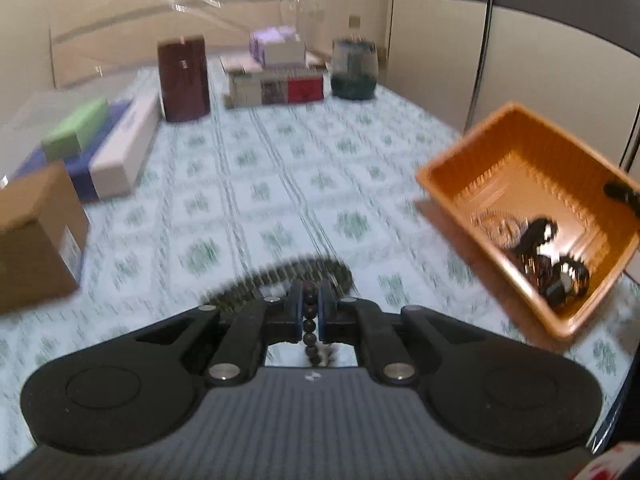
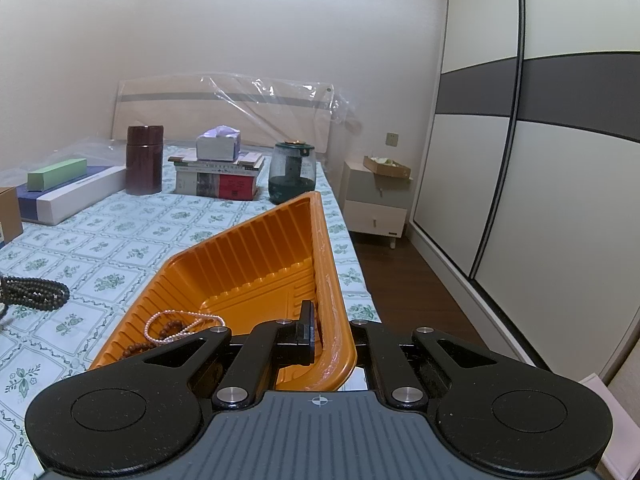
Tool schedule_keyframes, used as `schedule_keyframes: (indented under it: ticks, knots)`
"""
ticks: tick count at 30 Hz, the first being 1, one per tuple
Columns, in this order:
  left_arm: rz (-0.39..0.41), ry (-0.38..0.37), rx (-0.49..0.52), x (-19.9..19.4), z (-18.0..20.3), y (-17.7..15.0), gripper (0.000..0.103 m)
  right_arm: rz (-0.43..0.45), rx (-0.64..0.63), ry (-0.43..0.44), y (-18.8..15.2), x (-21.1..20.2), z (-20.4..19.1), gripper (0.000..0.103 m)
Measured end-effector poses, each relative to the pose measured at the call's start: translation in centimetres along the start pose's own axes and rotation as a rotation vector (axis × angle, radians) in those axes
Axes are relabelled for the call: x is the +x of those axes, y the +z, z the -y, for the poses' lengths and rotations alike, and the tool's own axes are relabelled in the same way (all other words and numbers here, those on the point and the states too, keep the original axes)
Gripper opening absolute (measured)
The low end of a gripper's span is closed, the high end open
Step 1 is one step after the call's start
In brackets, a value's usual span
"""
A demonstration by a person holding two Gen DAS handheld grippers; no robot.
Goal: Organize jewelry
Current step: 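Carry the bead necklace with the left gripper and release it into the orange tray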
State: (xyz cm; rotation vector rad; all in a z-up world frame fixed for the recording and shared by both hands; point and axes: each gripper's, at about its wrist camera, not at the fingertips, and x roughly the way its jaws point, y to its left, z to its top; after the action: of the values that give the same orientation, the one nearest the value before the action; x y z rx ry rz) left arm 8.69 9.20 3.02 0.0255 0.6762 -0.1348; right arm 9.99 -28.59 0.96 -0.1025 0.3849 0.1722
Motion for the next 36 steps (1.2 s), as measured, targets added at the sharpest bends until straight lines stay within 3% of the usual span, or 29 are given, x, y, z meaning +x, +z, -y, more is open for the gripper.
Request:
schedule_keyframes:
  ticks: [6, 13, 36]
  knots:
    - [0.067, 0.015, 0.019, -2.0, -1.3, 3.4, 0.005, 0.003, 0.001, 0.000, 0.2, -0.2, 0.0, 0.006]
    - [0.091, 0.005, 0.041, -2.3, -0.4, 4.5, 0.005, 0.003, 0.002, -0.001, 0.2, -0.2, 0.0, 0.006]
    - [0.069, -0.337, 0.057, 2.4, 12.9, 5.0, 0.005, 0.000, 0.002, -0.001, 0.2, -0.3, 0.2, 0.006]
